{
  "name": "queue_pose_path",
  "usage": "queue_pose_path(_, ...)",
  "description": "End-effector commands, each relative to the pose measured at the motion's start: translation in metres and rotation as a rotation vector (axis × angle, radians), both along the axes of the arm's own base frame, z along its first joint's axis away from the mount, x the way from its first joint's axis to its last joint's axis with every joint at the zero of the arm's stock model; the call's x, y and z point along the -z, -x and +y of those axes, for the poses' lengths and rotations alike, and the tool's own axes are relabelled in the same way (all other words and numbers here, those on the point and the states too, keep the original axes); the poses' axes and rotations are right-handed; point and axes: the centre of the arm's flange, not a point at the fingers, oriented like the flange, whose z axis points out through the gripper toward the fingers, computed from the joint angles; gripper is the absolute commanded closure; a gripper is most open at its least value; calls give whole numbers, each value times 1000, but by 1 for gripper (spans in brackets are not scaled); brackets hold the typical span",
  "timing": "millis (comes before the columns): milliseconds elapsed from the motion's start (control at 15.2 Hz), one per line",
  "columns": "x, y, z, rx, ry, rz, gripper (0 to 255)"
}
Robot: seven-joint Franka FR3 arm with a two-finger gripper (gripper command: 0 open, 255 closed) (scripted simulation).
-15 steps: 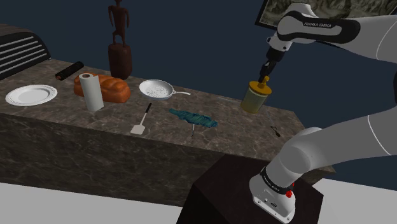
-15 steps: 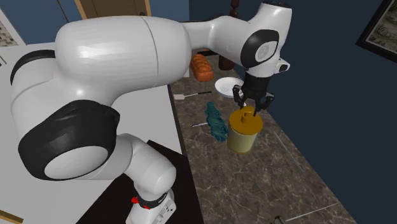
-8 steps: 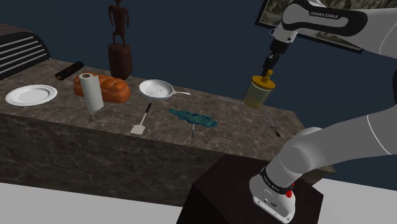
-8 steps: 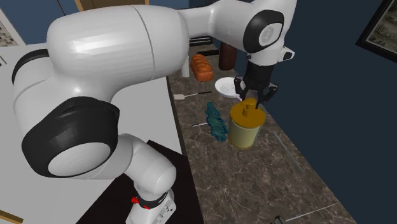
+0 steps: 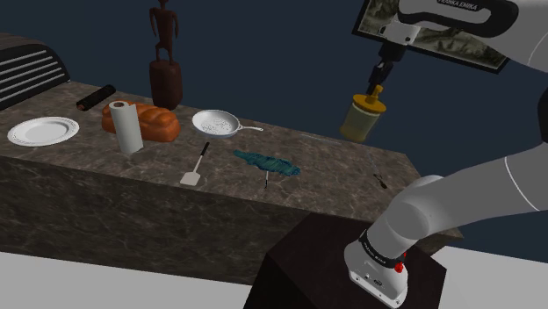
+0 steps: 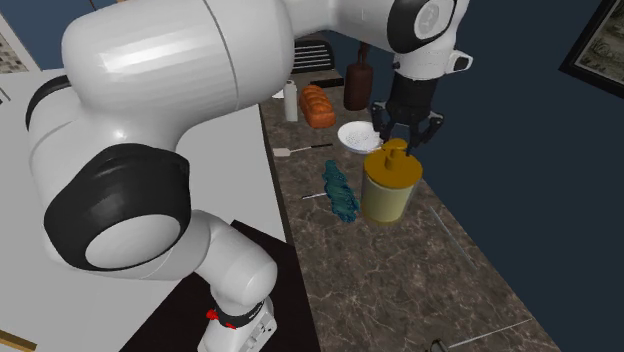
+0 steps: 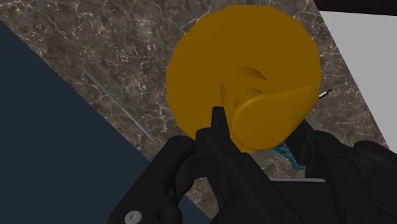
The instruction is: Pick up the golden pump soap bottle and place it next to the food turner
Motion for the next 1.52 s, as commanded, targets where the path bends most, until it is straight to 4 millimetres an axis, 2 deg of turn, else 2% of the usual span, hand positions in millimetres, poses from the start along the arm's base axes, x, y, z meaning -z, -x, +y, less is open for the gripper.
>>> queue_pose_path(0,-11,0,-1,0,0,0,255)
queue_pose_path(132,-18,0,-1,0,0,0,255)
queue_pose_path(1452,-19,-111,239,0,0,0,255)
